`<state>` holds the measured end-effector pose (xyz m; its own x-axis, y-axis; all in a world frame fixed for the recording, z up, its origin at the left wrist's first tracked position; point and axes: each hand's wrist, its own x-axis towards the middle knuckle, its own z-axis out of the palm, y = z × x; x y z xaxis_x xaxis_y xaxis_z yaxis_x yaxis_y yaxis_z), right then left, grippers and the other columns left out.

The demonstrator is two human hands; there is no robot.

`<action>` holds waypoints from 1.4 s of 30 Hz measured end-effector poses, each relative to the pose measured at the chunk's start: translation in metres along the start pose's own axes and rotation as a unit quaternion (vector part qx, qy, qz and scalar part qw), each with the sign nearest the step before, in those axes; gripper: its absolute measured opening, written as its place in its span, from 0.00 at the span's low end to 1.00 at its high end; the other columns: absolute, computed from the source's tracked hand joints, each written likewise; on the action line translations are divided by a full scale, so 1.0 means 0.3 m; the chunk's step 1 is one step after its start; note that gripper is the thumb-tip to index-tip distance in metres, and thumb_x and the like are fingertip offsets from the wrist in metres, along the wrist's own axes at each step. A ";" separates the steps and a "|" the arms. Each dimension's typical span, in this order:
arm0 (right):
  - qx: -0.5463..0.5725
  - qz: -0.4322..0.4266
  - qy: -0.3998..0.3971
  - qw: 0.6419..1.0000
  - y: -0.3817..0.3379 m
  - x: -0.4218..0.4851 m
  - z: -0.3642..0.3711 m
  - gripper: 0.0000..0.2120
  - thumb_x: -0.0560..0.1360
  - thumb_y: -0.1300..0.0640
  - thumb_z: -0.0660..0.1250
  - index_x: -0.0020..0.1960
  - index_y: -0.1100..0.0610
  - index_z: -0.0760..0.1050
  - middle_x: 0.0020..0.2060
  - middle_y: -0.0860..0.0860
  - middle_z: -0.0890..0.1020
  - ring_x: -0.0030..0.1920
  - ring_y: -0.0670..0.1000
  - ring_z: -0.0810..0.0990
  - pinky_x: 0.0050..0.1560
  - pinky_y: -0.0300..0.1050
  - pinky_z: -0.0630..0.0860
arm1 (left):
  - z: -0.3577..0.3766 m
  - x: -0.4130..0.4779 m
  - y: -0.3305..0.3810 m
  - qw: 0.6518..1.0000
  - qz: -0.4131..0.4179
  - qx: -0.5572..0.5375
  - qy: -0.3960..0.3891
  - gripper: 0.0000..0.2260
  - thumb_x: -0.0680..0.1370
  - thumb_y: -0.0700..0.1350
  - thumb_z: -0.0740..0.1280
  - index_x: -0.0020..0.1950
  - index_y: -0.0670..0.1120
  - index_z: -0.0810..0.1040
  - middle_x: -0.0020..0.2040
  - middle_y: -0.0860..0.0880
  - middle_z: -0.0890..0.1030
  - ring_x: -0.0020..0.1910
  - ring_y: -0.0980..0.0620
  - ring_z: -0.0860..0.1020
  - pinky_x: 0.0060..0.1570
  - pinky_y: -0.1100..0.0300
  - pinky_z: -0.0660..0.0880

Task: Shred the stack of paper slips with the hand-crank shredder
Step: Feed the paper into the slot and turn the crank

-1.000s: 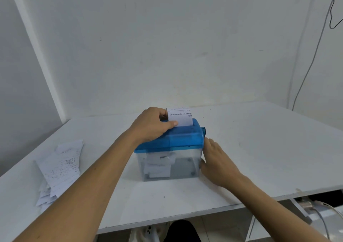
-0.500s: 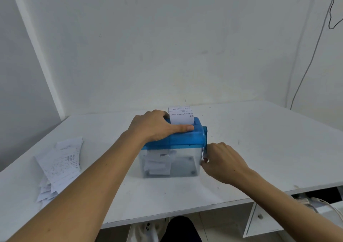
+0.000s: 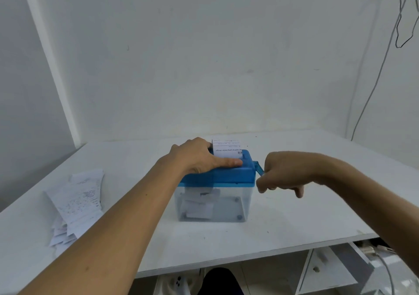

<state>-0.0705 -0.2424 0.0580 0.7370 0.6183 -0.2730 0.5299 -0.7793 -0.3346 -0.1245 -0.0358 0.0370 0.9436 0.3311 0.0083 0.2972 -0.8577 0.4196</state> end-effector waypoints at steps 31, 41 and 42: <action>0.351 0.006 0.283 0.892 0.139 0.272 0.321 0.18 0.81 0.58 0.59 0.34 0.59 0.75 0.27 0.50 0.78 0.25 0.45 0.70 0.29 0.39 0.67 | 0.046 -0.046 -0.019 0.991 0.054 0.095 0.079 0.41 0.58 0.86 0.57 0.56 0.58 0.76 0.51 0.60 0.80 0.48 0.55 0.76 0.54 0.53 0.73; 0.375 -0.127 0.179 0.901 0.169 0.027 0.282 0.20 0.82 0.50 0.62 0.36 0.60 0.74 0.27 0.52 0.75 0.29 0.51 0.72 0.31 0.43 0.69 | 0.044 -0.051 0.000 0.991 0.049 0.103 0.069 0.42 0.59 0.85 0.58 0.65 0.63 0.74 0.60 0.59 0.80 0.56 0.51 0.76 0.60 0.50 0.71; 0.382 -0.150 0.168 0.896 0.167 0.005 0.253 0.19 0.81 0.48 0.65 0.36 0.60 0.74 0.27 0.51 0.75 0.29 0.51 0.72 0.31 0.42 0.70 | 0.045 -0.050 0.000 0.991 0.047 0.102 0.069 0.43 0.58 0.85 0.58 0.66 0.63 0.73 0.60 0.60 0.80 0.55 0.51 0.76 0.60 0.51 0.71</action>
<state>-0.0747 -0.2729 -0.0276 0.7622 0.6227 0.1770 0.3782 -0.2063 -0.9025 -0.1367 -0.0460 0.0247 0.9439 0.2844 0.1678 0.2454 -0.9442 0.2197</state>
